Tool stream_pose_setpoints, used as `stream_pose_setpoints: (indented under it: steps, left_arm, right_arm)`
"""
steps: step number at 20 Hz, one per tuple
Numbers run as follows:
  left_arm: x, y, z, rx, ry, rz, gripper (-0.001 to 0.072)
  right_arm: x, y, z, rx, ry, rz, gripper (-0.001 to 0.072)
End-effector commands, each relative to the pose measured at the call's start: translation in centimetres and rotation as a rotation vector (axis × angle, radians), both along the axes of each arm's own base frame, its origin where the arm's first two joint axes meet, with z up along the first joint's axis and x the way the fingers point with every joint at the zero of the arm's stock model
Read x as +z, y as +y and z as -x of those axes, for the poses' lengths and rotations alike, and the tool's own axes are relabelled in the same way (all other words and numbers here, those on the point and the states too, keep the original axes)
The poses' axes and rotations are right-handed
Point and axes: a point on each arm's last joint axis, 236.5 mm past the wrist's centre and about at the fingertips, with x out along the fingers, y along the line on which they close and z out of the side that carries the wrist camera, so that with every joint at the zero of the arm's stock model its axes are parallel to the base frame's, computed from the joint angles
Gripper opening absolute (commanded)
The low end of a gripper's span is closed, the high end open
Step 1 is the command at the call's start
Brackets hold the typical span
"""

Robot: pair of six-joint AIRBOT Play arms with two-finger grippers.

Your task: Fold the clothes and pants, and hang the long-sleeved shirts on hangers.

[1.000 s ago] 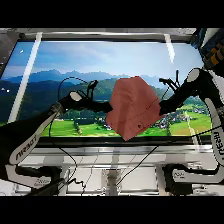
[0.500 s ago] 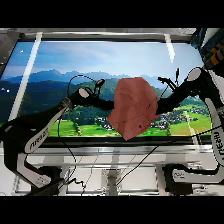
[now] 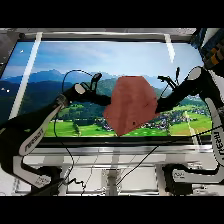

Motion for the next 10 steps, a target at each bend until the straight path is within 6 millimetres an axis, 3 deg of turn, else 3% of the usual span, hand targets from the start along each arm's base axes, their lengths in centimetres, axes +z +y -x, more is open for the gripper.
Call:
stream_pose_setpoints:
  steps: [1, 3, 6, 10]
  left_arm:
    - [3.4, 3.1, -0.7, 0.051, -0.059, -0.082, 0.0012]
    - [6.3, 4.0, -0.9, 0.139, -0.065, -0.075, 0.0013]
    - [8.9, 3.3, 0.9, 0.238, -0.010, -0.022, 0.0013]
    - [7.7, -0.8, 5.4, 0.297, 0.098, 0.036, 0.0012]
  right_arm:
    - [1.3, -0.3, -5.2, -0.075, -0.201, 0.021, 0.0021]
    - [3.1, -0.6, -10.2, -0.197, -0.373, 0.037, 0.0021]
    - [5.7, 0.1, -15.8, -0.329, -0.586, 0.024, 0.0021]
    - [6.7, 5.5, -19.4, -0.290, -0.769, -0.005, 0.0020]
